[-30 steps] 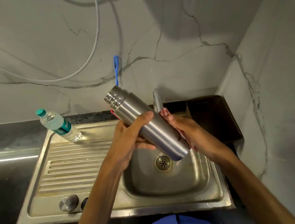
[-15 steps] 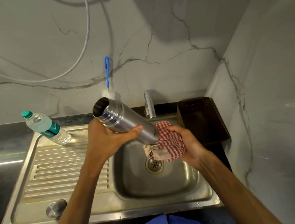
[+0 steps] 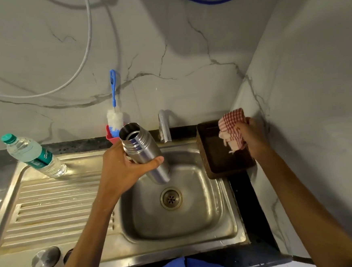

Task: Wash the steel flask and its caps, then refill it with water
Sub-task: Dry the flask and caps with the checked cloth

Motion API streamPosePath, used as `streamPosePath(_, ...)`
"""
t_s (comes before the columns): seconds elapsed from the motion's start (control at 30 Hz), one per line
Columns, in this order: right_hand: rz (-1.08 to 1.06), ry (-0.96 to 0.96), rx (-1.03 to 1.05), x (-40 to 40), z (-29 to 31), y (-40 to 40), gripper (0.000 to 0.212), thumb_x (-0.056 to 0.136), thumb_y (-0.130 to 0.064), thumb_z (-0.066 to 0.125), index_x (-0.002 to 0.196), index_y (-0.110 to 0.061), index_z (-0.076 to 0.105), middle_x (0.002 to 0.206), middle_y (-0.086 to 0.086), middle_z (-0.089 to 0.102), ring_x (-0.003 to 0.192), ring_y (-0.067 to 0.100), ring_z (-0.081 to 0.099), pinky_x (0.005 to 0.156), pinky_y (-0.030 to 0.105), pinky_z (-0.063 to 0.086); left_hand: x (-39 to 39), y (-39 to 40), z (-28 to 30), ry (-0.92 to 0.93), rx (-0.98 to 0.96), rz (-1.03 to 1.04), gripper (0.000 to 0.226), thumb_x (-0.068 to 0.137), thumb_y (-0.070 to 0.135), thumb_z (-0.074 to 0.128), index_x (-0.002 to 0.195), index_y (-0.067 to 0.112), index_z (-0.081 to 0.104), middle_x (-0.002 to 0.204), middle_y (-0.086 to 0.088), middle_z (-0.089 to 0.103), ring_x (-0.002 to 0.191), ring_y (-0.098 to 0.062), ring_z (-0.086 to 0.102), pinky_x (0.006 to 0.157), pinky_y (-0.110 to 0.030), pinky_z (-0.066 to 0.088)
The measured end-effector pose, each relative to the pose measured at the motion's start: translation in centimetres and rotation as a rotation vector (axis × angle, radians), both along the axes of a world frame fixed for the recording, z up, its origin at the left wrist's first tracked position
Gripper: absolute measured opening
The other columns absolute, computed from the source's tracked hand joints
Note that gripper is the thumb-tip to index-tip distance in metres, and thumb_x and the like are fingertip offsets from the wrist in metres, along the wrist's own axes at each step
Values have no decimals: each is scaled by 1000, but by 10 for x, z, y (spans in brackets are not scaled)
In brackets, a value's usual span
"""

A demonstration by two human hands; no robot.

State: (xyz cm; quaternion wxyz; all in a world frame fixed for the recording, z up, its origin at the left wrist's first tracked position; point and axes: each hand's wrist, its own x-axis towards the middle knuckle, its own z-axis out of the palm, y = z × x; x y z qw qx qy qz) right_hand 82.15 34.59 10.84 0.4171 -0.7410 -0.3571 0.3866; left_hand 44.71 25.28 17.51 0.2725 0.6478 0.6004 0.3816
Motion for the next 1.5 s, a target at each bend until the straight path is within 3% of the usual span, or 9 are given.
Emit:
streamPosePath(0.1,185,-485,230,3,-18,6,15,100,-11,59,113,-8,65,96,8,71,82,21,68,68,28,52,-7,-2,-7,25,-39,23,63,64,47,95,116,33,61,100,17,68,88,5,63,81,-19,52)
streamPosePath(0.17,369,-637,243,2,-49,3,41,95,-2,58,134,-16,62,122,-2,70,106,12,69,87,26,56,-12,-5,-10,35,-61,30,62,65,45,95,115,32,61,100,14,67,89,4,62,81,-22,52)
streamPosePath(0.3,809,-858,-288,2,-125,-12,61,93,-12,56,152,-24,44,159,4,40,144,27,41,126,48,24,-22,-12,-16,80,-74,50,61,63,47,96,111,32,62,99,9,69,87,-3,64,78,-21,50)
streamPosePath(0.4,862,-812,-489,0,-134,-20,43,100,-19,46,141,-19,54,152,12,47,137,33,46,122,51,26,-34,-17,-23,117,-90,57,62,62,48,96,111,28,65,99,6,71,88,-12,67,74,-13,45)
streamPosePath(0.53,637,-740,-267,-10,-86,-16,39,103,-18,50,141,-17,57,131,12,62,117,28,61,100,38,51,-51,-27,-28,123,-112,72,67,61,48,97,115,25,67,100,7,71,88,-4,66,73,-12,44)
streamPosePath(0.73,503,-539,309,-94,-10,-45,25,100,-14,62,122,-14,72,114,0,75,103,11,70,92,26,54,-98,-46,-31,141,-98,173,69,58,55,97,111,26,65,101,6,72,90,-14,69,77,-24,52)
streamPosePath(0.9,923,-175,186,-211,-1,-77,46,83,-18,86,126,-22,70,110,-6,75,95,6,73,85,22,59,-148,-82,-28,59,-113,286,80,58,54,98,123,23,64,108,10,73,95,-8,70,81,-23,56)
streamPosePath(1.23,1311,-213,201,-451,-35,-141,78,77,-45,88,146,-34,53,128,-9,67,99,5,66,76,8,46,-303,-159,-30,-68,-118,331,74,57,43,100,123,23,73,103,12,78,95,-5,75,86,-23,62)
streamPosePath(1.5,1354,-221,284,-600,-39,-181,61,79,-33,88,134,-21,64,120,-7,71,95,-6,62,77,7,48,-419,-196,-58,-97,-144,233,75,62,35,102,129,22,71,110,10,78,103,-6,73,93,-24,59)
